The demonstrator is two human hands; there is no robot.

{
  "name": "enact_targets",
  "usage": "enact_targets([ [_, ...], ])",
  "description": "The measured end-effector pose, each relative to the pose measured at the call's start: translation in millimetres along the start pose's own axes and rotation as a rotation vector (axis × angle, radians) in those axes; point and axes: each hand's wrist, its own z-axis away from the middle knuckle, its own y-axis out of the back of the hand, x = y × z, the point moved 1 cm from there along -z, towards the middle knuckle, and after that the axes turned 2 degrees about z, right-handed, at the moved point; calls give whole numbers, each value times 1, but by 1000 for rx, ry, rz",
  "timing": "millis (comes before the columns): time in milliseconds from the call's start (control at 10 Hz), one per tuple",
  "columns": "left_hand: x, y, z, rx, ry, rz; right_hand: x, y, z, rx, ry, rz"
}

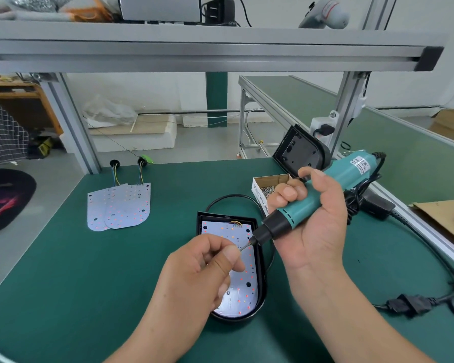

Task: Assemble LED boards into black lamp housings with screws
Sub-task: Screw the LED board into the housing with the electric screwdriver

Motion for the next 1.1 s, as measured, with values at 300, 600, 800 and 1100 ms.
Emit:
enact_targets([
  [300,10,14,-6,180,-63,26,-2,2,-2,1,2,-2],
  [600,-12,53,-52,232,167,-340,-9,15,-17,70,58,37],
  [800,-19,41,-61,137,228,-471,-9,25,-26,153,68,69],
  [1100,-21,32,-53,-20,286,-336,-9,33,-32,172,98,111],
])
